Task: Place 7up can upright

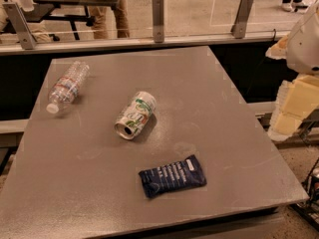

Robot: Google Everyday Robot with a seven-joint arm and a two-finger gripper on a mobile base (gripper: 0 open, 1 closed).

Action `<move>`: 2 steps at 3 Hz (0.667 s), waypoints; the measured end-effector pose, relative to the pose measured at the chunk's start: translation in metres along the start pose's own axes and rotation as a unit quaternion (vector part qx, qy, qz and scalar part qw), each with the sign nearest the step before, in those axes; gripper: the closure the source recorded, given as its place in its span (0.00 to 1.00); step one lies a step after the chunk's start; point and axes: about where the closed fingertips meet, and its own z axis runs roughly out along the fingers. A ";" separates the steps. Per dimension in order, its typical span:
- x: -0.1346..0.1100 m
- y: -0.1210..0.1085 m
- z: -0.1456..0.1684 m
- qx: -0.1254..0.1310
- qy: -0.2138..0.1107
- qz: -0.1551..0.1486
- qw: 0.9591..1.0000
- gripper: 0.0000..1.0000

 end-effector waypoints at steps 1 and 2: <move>0.000 0.000 0.000 0.000 0.000 0.000 1.000 0.00; -0.011 -0.009 0.004 0.003 -0.015 -0.016 1.000 0.00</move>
Offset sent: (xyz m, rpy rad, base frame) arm 0.0334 0.0226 -0.0019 0.0487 -0.0294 0.1033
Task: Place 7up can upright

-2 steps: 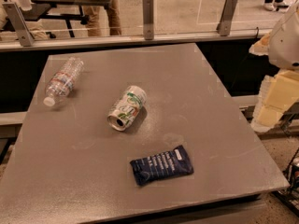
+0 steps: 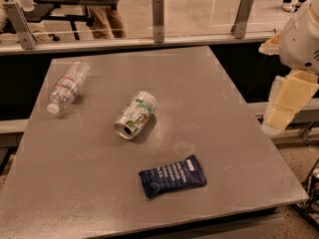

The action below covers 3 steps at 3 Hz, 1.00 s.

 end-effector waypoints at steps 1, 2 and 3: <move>-0.031 -0.022 0.012 0.002 -0.034 -0.046 0.998 0.00; -0.093 -0.046 0.036 -0.005 -0.073 -0.146 0.987 0.00; -0.140 -0.054 0.058 -0.014 -0.084 -0.227 0.970 0.00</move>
Offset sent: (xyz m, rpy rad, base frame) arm 0.0977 0.1171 0.0022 0.0775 -0.1027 0.4458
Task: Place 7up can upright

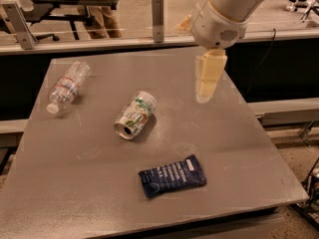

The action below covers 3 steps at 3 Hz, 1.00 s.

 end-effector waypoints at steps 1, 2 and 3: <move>-0.043 -0.009 0.044 -0.030 0.011 -0.121 0.992 0.00; -0.063 0.003 0.078 -0.064 0.026 -0.211 0.975 0.00; -0.082 0.025 0.118 -0.118 0.038 -0.316 0.940 0.00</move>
Offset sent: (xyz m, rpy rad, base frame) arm -0.0076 0.1135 -0.0907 -0.3223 -0.0285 0.6074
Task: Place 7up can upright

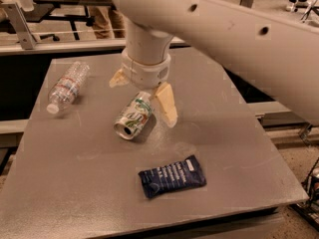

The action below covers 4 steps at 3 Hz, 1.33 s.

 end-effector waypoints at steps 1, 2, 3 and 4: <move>-0.010 -0.002 0.019 -0.026 0.004 -0.056 0.998 0.00; -0.016 -0.005 0.034 -0.058 0.008 -0.107 0.993 0.23; -0.016 -0.007 0.038 -0.077 0.000 -0.119 0.990 0.55; -0.014 -0.013 0.027 -0.076 -0.034 -0.092 0.992 0.78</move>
Offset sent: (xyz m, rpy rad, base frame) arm -0.0092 0.0224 -0.0461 -0.1985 0.0426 0.2956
